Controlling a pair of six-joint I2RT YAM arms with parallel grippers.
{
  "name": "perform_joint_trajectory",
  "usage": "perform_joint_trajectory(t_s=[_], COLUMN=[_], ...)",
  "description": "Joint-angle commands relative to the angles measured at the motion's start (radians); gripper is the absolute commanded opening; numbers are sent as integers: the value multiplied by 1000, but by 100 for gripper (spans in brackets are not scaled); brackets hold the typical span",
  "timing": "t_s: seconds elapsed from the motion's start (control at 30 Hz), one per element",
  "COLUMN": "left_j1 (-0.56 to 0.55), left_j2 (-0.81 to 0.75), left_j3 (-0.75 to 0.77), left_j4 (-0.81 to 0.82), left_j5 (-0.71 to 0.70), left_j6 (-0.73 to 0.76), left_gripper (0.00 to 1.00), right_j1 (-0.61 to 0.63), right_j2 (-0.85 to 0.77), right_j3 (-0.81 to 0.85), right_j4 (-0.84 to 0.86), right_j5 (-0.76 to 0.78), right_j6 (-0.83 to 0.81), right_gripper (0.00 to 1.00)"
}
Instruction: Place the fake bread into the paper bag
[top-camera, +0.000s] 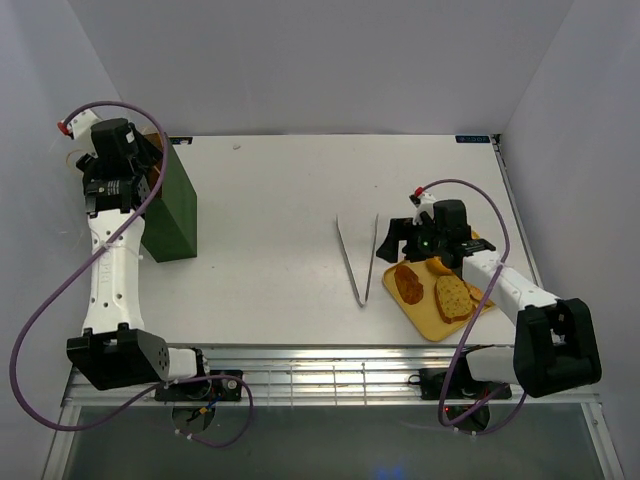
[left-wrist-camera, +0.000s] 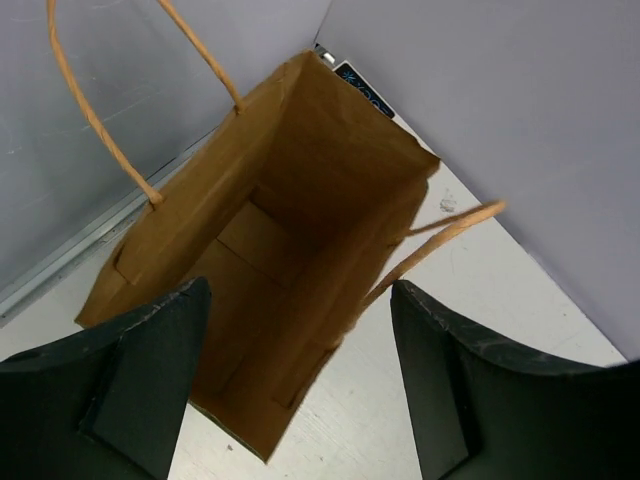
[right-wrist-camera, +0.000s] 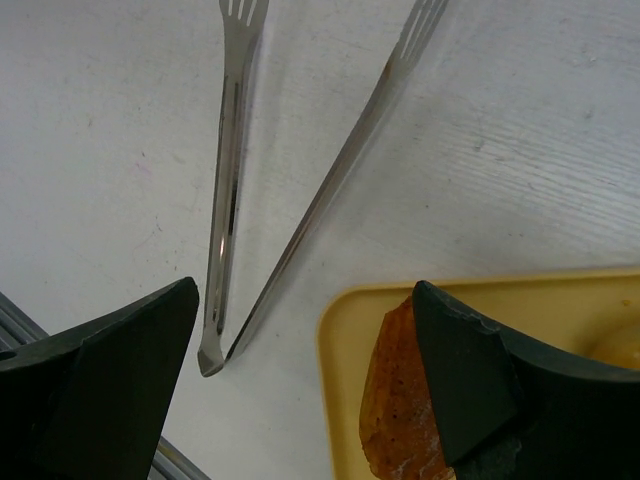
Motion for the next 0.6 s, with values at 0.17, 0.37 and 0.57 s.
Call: perform_joint_trajectory(t_s=[0.17, 0.37, 0.57], left_j1=[100, 106, 112], left_j2=[60, 90, 159], left_j3=[-52, -61, -29], left_j4=[112, 204, 189], left_j5=[256, 338, 355], left_j6=[23, 40, 64], left_gripper=[75, 72, 54], right_j1=[157, 260, 373], right_j2=[108, 220, 297], right_j3=[99, 186, 214], right_j4=[30, 12, 4], right_j5=[147, 250, 409], right_j6=[29, 49, 73], right_gripper=[92, 90, 90])
